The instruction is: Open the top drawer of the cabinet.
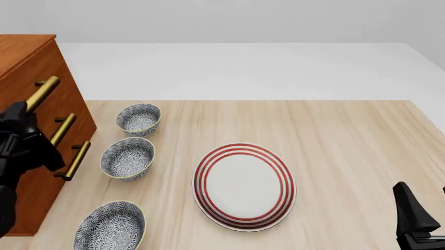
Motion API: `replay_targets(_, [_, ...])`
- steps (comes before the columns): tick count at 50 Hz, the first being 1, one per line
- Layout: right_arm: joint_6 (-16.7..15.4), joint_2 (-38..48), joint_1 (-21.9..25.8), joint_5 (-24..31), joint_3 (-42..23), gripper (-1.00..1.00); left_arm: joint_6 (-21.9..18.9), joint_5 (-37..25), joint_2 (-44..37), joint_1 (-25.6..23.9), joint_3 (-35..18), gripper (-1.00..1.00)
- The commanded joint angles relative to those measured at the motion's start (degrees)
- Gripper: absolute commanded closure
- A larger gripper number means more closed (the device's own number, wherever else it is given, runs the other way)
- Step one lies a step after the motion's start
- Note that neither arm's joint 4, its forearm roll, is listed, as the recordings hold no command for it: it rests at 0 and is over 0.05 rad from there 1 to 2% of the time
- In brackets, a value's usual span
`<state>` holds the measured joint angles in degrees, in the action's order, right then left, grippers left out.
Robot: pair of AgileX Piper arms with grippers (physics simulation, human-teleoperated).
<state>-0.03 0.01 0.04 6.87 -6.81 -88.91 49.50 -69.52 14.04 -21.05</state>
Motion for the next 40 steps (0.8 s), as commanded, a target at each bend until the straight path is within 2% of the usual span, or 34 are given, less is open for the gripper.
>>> replay_targets(1, [0.01, 0.0, -0.01, 0.01, 0.0, -1.0, -1.19, -0.55, 0.19, -0.89, 0.23, 1.0])
replay_targets(40, [0.0, 0.0, 0.0, 0.01, 0.0, -1.0, -3.18, 1.49, -0.23, -4.3, 1.06, 1.0])
